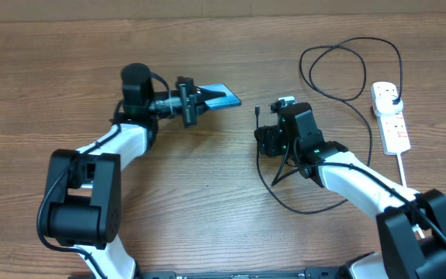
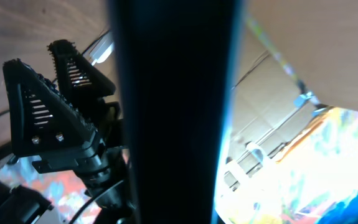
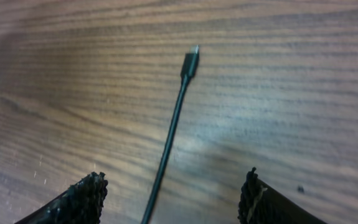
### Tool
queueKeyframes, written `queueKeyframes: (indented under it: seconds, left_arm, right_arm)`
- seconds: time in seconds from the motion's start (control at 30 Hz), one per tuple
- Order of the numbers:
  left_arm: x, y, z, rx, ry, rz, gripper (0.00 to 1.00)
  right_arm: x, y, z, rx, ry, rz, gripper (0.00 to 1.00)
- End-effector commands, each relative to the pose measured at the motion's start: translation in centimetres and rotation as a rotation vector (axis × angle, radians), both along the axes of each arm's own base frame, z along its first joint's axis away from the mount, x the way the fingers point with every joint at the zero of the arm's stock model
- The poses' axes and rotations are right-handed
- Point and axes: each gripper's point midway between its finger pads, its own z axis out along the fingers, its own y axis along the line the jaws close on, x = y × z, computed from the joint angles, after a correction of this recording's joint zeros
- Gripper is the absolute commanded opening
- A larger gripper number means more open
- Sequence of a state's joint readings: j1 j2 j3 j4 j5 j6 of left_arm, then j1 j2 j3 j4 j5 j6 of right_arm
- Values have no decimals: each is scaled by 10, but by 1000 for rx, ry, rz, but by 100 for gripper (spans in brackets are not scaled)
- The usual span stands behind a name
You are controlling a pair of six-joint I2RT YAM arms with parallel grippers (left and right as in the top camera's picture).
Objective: Plug charger to phone and switch on socket
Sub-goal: 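Grasp the black USB-C cable plug with the right gripper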
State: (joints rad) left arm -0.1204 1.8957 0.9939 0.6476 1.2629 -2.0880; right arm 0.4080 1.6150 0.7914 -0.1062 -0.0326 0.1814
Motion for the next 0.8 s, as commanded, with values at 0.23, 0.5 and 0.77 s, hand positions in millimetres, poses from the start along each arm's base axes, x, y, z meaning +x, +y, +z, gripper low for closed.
queueKeyframes:
  seconds: [0.23, 0.5, 0.77]
  left_arm:
    - [11, 24, 20, 2, -124, 37, 5]
    - [11, 24, 20, 5, -138, 36, 5]
    - [17, 33, 21, 8, -145, 64, 5]
  right_arm:
    - [17, 15, -29, -48, 27, 19, 69]
    - [35, 17, -27, -90, -8, 5, 68]
    - [53, 26, -31, -156, -43, 13, 65]
